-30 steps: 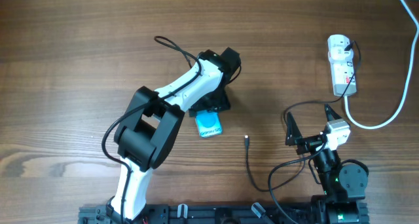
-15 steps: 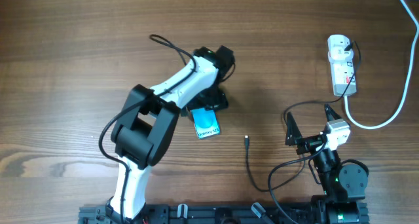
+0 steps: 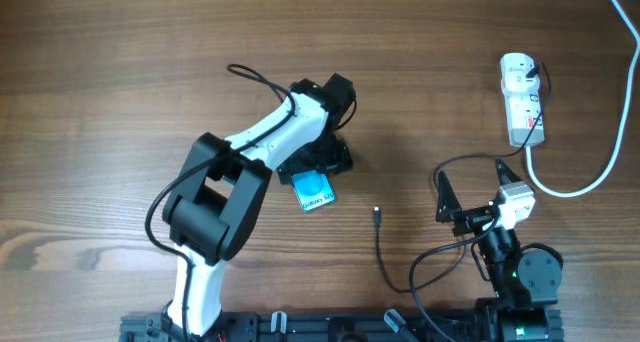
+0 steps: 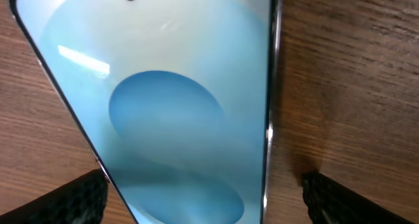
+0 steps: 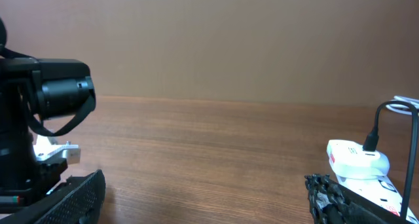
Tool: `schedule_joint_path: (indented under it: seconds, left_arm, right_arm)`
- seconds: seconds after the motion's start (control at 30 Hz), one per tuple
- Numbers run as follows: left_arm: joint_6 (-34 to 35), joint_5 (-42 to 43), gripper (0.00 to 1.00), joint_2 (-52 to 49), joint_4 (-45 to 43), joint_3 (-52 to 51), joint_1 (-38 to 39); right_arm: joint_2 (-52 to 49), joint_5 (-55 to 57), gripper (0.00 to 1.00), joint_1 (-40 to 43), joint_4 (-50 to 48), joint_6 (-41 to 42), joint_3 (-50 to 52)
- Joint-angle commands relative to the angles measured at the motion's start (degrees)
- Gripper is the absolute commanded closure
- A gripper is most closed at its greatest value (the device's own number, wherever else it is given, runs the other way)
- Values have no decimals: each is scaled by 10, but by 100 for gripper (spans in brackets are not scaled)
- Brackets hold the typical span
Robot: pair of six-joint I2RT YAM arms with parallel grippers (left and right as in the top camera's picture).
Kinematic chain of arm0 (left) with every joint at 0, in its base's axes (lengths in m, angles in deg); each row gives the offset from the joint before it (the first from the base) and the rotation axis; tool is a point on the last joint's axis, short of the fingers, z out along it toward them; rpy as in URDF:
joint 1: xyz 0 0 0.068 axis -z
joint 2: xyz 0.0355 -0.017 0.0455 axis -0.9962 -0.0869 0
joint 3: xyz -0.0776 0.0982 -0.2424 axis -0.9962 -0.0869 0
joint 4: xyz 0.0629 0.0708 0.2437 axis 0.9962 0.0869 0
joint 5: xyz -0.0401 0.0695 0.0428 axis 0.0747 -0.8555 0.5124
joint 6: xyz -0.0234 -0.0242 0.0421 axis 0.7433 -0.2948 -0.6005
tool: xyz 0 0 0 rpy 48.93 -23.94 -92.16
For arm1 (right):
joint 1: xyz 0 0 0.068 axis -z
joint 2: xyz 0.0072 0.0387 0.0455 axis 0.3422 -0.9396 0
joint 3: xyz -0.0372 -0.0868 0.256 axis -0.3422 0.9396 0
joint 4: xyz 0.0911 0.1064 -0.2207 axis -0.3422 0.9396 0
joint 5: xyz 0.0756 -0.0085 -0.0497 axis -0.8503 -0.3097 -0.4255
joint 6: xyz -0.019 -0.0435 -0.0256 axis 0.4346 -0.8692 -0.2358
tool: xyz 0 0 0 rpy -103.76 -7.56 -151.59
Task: Plug charger to phone and switch on socket
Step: 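Lower the left gripper and grasp the phone's bottom edge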
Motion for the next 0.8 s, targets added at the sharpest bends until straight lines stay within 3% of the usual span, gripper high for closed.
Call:
schedule_joint_path:
  seconds: [0.0,0.2,0.23,0.27,0.33,0.43,0.63,0.77]
  left_arm:
    - [-44,-10,6,-46,-35,-39,5]
    - [-209,16,7,-46,-78,-39,5]
    - [-216,16,7,-46,-76,-39,5]
    - [-216,16,0,-46,-76,-39,5]
    - [-214,16,0,-46,-77,-39,5]
    - [-178,19,0,-46,-85,-39,4]
    - [-21,-9,0,-46,-61,-40,0]
    - [2,-44,0,-46,-32,-40,1]
  right_arm:
    - [3,-7,0,1,-2,6,1]
    - [3,-7,0,1,-2,6,1]
    - [3,-7,0,1,-2,6,1]
    - [3,-7,1,1,-2,6,1]
    - [3,-7,0,1,-2,6,1]
    - [3,-7,0,1,-2,6,1]
    - [3,-7,0,1,-2,6,1]
    - [3,-7,0,1,-2,6,1]
